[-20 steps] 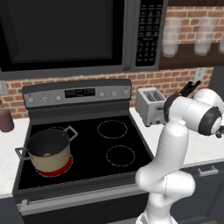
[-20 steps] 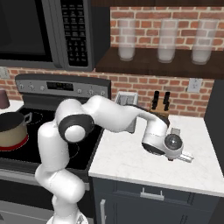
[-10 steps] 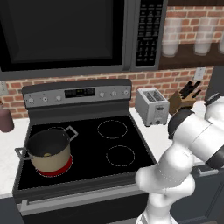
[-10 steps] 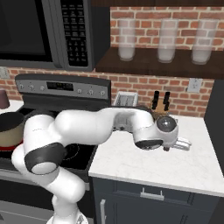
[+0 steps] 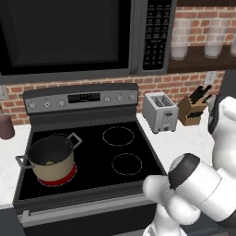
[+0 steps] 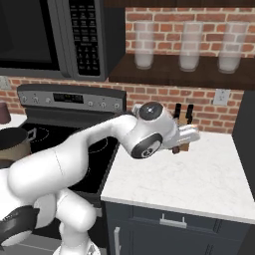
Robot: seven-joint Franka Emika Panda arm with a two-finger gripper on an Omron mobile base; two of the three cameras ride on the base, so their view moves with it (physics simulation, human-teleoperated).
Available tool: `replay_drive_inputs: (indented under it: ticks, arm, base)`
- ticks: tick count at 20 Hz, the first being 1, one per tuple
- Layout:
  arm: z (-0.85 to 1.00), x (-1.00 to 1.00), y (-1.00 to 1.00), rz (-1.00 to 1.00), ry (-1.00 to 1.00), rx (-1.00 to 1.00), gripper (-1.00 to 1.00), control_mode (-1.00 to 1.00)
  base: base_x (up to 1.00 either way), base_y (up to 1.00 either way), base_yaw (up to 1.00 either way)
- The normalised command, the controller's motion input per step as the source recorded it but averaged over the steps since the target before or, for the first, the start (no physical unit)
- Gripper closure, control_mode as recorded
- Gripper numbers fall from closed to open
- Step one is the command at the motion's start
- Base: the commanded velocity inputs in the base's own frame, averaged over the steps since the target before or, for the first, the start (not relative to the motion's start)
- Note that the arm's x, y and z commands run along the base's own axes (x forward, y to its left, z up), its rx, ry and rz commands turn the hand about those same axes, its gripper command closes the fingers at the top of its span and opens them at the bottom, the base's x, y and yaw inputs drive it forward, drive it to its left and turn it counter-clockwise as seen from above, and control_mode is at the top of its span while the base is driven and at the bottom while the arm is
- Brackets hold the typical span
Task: Put the potato and garlic in the pot. Retrieve the spatula and lightly stir the vegetables in the pot.
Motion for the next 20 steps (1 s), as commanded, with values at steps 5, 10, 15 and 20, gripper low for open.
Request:
replay_drive_inputs:
  ticks: [5,10,15,20]
  arm:
    - [0.83,-0.3,0.69,0.44,0.11,-0.51,1.0,-1.0]
    - [0.84,-0.05,0.61,0.52,0.16,-0.49,1.0,-1.0]
    - [0.64,-0.09,0.47,0.55,0.13,-0.44,1.0,-1.0]
    - [0.15,-0.16,0.25,0.62,0.06,-0.45,1.0,-1.0]
  base:
    - [0.0,0.0,0.0]
    - [0.0,0.0,0.0]
    - [0.0,0.0,0.0]
    - [0.0,0.0,0.0]
